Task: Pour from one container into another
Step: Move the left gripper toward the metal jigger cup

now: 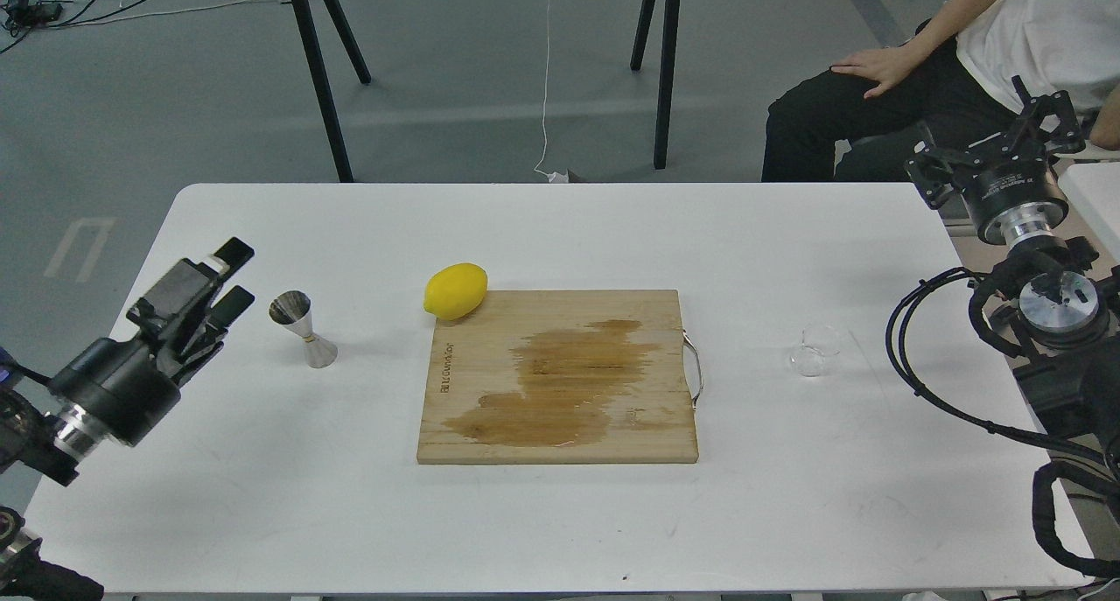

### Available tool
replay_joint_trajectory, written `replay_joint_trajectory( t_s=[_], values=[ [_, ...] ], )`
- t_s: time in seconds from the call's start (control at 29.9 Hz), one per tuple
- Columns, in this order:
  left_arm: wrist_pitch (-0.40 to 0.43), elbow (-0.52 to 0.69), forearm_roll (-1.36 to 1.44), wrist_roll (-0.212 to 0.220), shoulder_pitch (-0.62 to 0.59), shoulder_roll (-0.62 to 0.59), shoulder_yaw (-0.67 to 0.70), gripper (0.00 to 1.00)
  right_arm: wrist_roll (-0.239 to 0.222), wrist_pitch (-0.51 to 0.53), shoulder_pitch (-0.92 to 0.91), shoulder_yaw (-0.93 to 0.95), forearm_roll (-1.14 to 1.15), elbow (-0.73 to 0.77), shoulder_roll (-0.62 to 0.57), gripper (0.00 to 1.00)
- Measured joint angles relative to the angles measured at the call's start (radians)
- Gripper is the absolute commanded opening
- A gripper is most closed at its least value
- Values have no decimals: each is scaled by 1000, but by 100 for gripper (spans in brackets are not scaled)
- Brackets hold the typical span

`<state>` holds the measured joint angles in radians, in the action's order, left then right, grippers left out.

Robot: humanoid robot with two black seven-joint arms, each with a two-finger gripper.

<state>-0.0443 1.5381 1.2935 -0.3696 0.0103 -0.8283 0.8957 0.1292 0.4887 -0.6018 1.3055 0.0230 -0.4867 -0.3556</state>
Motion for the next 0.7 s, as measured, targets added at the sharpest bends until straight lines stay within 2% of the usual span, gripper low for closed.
replay_joint_trajectory(
  t_s=[0.1, 0.17, 0.37, 0.5, 0.6, 0.7],
  values=[
    [-105, -75, 259, 69, 2, 37, -54, 92, 1, 0, 2, 0, 0, 0, 2, 100],
    [-153, -168, 415, 107, -14, 92, -72, 91, 1, 0, 2, 0, 0, 0, 2, 100],
    [-207, -444, 774, 134, -83, 295, -80, 90, 1, 0, 3, 0, 0, 1, 1, 100],
    [-226, -587, 878, 139, -141, 402, -76, 90, 1, 0, 5, 0, 0, 2, -1, 100],
    [-235, -662, 887, 147, -186, 434, -76, 88, 1, 0, 6, 1, 0, 2, -2, 100],
    [-248, -714, 888, 175, -231, 441, -78, 87, 1, 0, 8, 1, 0, 2, -2, 100]
  ],
)
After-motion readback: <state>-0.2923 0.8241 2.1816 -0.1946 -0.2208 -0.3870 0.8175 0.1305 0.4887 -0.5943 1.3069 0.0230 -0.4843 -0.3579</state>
